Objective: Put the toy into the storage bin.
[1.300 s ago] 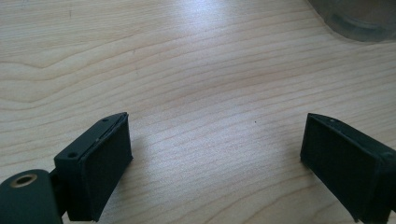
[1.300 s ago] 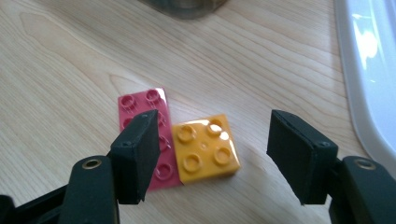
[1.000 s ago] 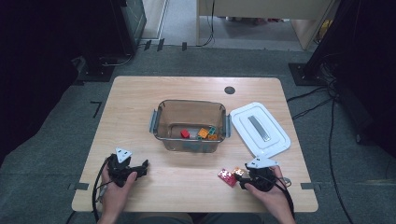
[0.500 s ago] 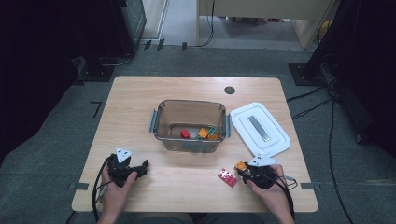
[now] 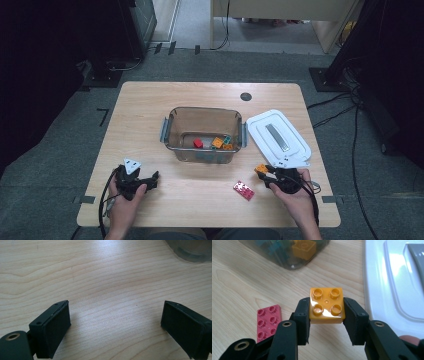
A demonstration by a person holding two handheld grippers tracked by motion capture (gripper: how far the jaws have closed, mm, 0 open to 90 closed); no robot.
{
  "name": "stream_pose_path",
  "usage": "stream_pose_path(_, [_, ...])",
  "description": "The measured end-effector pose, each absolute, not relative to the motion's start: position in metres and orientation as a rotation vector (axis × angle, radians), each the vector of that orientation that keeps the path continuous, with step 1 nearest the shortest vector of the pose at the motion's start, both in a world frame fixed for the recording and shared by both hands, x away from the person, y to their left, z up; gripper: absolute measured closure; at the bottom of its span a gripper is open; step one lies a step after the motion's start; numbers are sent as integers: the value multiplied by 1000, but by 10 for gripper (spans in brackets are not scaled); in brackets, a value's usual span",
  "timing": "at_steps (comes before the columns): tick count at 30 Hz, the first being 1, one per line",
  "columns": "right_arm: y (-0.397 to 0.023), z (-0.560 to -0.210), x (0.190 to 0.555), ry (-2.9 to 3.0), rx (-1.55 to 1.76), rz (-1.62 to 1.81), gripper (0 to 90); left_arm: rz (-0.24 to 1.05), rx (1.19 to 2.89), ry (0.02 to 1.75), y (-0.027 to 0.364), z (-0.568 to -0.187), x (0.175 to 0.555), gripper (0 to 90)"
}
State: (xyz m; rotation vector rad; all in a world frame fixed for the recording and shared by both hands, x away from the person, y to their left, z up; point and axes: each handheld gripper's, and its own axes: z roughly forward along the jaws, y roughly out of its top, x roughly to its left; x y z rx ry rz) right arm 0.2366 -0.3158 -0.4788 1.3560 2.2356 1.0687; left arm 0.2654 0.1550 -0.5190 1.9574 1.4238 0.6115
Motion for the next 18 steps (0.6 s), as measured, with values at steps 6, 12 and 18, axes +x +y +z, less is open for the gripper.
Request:
stream_pose_path(6, [-320, -466, 246, 2256, 1362, 1048, 601, 611, 1958, 1424, 155, -519, 265, 84])
stream_pose_path(12, [-325, -445, 262, 2263, 1371, 1034, 601, 612, 1958, 1424, 155, -519, 265, 84])
stream_pose_path(18, [-323, -421, 278, 2295, 1359, 984, 601, 612, 1957, 1424, 155, -519, 265, 83])
